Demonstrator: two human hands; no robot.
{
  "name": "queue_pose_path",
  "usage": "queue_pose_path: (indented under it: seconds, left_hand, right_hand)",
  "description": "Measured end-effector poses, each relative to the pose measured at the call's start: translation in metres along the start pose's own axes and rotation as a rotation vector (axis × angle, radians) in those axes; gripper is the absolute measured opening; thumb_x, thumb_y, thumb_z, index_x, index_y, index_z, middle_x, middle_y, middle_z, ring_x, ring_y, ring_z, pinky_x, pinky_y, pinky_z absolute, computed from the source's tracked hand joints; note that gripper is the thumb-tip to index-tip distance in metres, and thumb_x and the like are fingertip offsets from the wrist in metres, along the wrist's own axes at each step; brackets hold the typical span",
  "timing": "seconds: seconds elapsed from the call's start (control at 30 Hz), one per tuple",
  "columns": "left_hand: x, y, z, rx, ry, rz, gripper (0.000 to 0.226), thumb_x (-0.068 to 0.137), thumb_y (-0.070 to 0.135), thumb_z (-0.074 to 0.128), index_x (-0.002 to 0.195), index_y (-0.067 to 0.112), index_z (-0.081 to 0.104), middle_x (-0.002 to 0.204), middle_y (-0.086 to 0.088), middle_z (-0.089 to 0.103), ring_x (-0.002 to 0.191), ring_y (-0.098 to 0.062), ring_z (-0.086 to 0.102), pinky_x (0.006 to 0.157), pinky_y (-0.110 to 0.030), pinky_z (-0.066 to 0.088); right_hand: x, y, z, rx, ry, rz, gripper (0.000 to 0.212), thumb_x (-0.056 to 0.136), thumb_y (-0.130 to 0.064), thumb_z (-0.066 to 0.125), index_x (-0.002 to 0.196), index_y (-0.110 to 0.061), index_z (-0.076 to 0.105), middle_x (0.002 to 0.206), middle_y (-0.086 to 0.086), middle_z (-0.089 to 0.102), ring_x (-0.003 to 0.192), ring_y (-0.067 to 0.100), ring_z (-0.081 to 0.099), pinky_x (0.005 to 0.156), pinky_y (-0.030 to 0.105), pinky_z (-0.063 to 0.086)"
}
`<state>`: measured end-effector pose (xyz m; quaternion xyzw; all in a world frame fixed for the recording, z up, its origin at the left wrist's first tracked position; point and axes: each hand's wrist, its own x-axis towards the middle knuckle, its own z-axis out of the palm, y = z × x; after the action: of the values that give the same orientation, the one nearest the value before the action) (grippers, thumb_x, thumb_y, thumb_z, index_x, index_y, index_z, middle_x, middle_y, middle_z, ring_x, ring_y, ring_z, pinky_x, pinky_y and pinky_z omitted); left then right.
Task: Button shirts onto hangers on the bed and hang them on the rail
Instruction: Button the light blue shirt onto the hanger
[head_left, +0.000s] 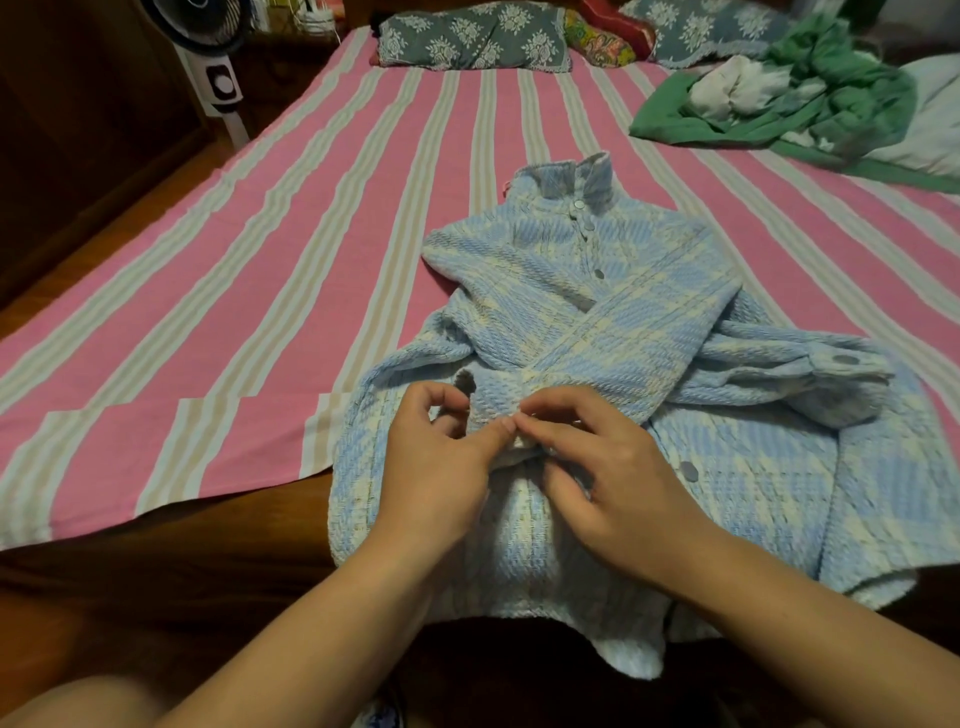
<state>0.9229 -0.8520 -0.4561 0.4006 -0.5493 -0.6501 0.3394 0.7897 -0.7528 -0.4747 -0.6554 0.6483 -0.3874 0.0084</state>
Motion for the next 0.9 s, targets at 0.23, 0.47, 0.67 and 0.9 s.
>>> queue_pose_path:
  seconds: [0.23, 0.47, 0.67, 0.9]
  left_hand:
    - [-0.0003, -0.0054, 0.0023, 0.074, -0.028, 0.075, 0.026, 0.087, 0.018, 0.079, 0.11, 0.021, 0.067, 0.1, 0.0, 0.074, 0.097, -0.014, 0.072, 0.089, -0.036, 0.058]
    - [-0.0045, -0.0046, -0.0007, 0.221, -0.056, 0.169, 0.021, 0.091, 0.028, 0.075, 0.074, 0.018, 0.067, 0.058, 0.013, 0.055, 0.06, -0.007, 0.052, 0.064, -0.029, 0.046]
    - [-0.0021, -0.0061, 0.0023, 0.15, 0.097, 0.091, 0.018, 0.086, 0.023, 0.081, 0.091, 0.03, 0.065, 0.085, 0.009, 0.065, 0.082, -0.007, 0.062, 0.081, -0.031, 0.055]
    - [0.0027, -0.0102, 0.0022, 0.03, 0.072, 0.097, 0.034, 0.086, 0.008, 0.079, 0.094, 0.021, 0.049, 0.071, -0.01, 0.052, 0.065, -0.02, 0.052, 0.068, -0.044, 0.051]
  right_hand:
    - [-0.0018, 0.0006, 0.0026, -0.001, 0.05, 0.031, 0.043, 0.087, -0.001, 0.063, 0.13, -0.001, 0.065, 0.127, 0.007, 0.057, 0.121, 0.01, 0.054, 0.103, 0.015, 0.041]
    - [0.0031, 0.0011, 0.0041, -0.072, 0.151, 0.015, 0.032, 0.088, -0.004, 0.073, 0.12, -0.002, 0.072, 0.115, 0.008, 0.062, 0.107, 0.008, 0.058, 0.097, 0.011, 0.043]
    - [0.0043, 0.0004, 0.0083, -0.119, 0.077, -0.047, 0.034, 0.092, -0.002, 0.067, 0.126, -0.001, 0.068, 0.12, 0.012, 0.06, 0.108, 0.02, 0.062, 0.094, 0.028, 0.052]
    - [0.0047, -0.0014, 0.0053, -0.1, 0.043, -0.037, 0.038, 0.09, 0.0, 0.066, 0.127, -0.003, 0.067, 0.122, 0.009, 0.058, 0.11, 0.017, 0.06, 0.094, 0.027, 0.052]
